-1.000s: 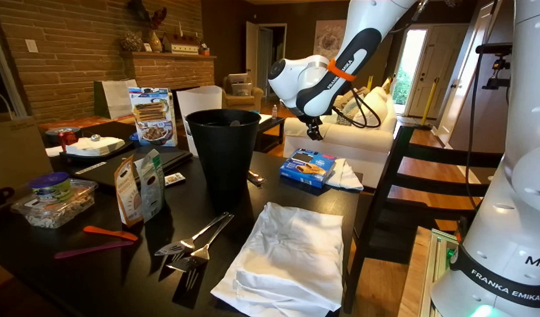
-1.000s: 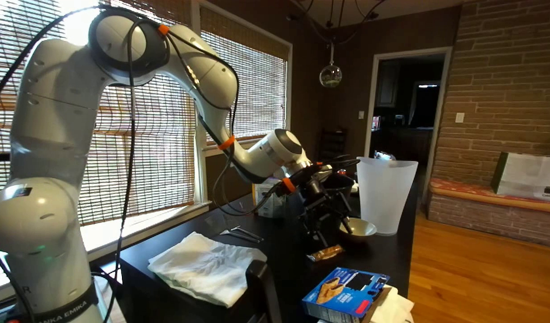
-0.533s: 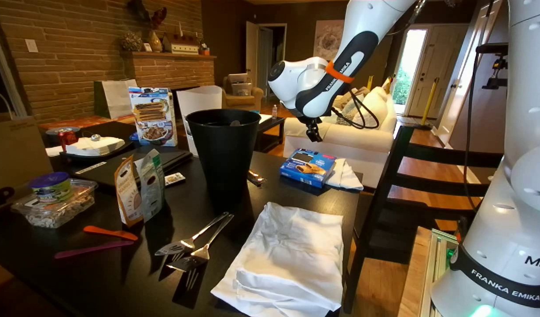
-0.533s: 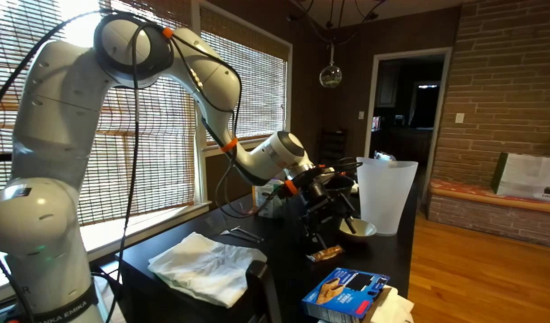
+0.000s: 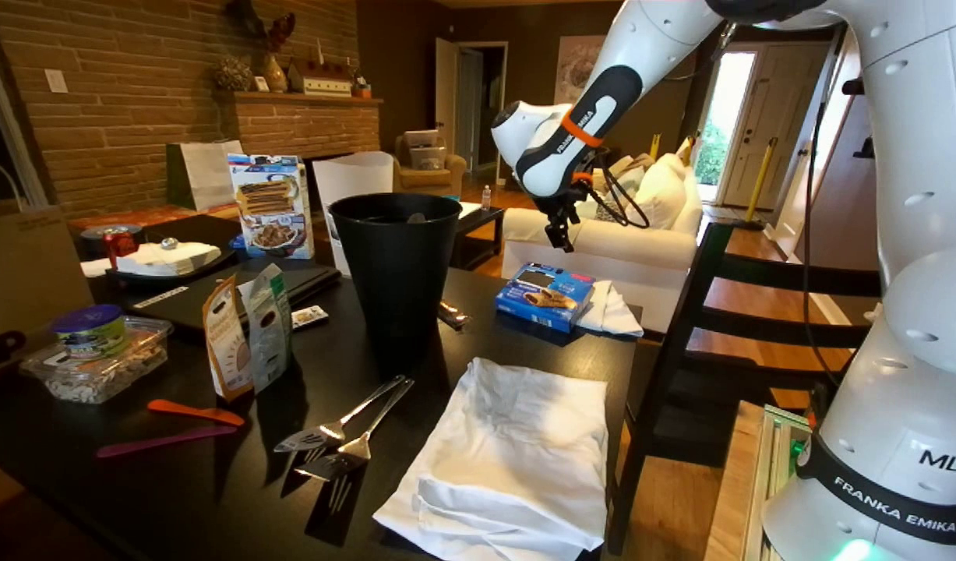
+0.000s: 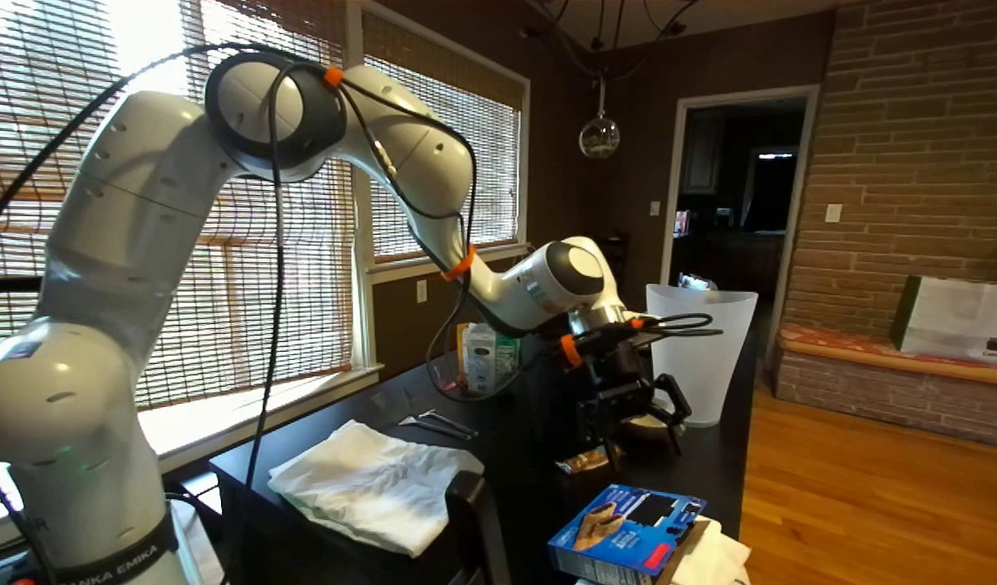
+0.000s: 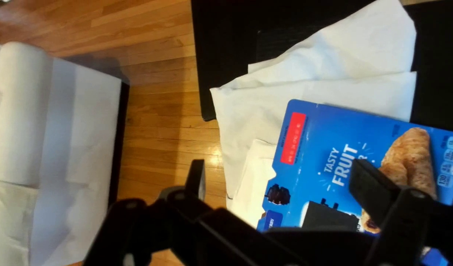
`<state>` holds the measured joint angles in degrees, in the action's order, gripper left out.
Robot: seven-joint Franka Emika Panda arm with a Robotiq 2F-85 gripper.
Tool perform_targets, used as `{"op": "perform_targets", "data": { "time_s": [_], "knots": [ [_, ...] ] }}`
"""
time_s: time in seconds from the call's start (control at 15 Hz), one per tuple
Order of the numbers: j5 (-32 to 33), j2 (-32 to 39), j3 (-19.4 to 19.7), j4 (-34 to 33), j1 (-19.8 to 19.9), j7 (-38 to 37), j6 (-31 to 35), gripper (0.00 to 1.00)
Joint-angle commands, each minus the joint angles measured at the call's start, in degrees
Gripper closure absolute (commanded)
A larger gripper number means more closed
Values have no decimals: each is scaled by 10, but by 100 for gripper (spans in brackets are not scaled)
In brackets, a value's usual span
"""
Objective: Put the candy bar into the box
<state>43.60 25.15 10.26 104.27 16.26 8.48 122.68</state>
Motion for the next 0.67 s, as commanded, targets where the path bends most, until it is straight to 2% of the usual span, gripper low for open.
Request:
{"op": "perform_targets", "data": {
  "time_s": [0.0, 0.27, 0.6],
  "knots": [
    [-124, 58, -5, -91, 34, 83, -34, 0],
    [-257, 104, -9, -155, 70, 133, -45, 0],
    [-367, 145, -20, -212, 106, 173, -52, 0]
  ]
}}
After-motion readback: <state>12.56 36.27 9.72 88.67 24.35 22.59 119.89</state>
